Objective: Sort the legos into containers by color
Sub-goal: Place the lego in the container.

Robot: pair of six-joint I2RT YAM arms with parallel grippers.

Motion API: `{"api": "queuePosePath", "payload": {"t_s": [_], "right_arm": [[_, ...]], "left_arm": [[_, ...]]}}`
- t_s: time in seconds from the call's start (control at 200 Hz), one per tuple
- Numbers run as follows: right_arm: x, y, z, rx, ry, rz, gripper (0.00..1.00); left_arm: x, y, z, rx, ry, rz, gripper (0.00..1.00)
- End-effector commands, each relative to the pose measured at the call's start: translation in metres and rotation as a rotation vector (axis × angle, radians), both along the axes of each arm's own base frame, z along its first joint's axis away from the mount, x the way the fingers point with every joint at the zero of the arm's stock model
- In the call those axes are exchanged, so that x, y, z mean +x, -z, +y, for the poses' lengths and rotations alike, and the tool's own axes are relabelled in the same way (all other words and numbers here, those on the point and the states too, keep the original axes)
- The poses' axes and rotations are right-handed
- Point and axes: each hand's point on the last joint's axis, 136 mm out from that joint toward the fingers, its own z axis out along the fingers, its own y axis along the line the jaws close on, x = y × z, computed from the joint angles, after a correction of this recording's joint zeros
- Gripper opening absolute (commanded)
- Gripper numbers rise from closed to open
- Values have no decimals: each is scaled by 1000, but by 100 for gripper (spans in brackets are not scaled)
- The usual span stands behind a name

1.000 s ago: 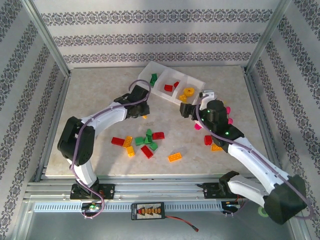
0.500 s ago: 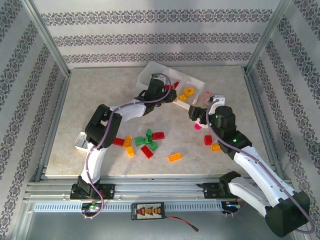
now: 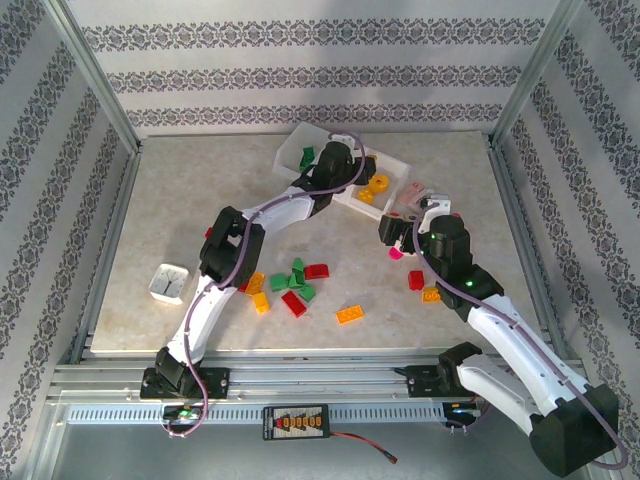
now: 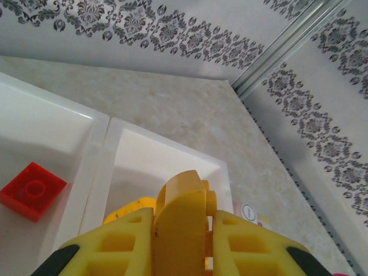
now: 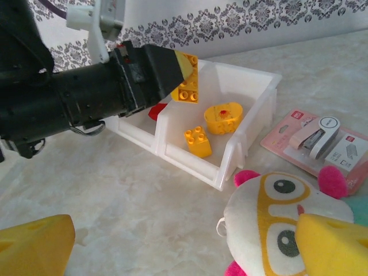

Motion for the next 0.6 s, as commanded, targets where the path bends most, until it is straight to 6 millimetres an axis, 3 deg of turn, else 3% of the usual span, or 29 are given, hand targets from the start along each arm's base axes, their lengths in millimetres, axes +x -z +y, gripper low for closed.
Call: {"api": "queuePosePath", "payload": {"t_s": [0.0,0.14,0.36,0.46,0.595], "right_arm": [[-4,1,-5,31,21,-6,98],[-8,4,-6,37,20,-5,98],[-11,14,-5,23,11,24,98],[-9,21,-3,30,6,55,98],[-9,37,-8,43,55,129,98]], "left_arm": [[2,17,-6,76,22,21,24],[3,2,-13,64,50,-11,51],[-13,-45,-10,54,96,-101,82],[-28,-67,-1,66,115,-159,93],[-58,-86,16,96,149,-254,99]]}}
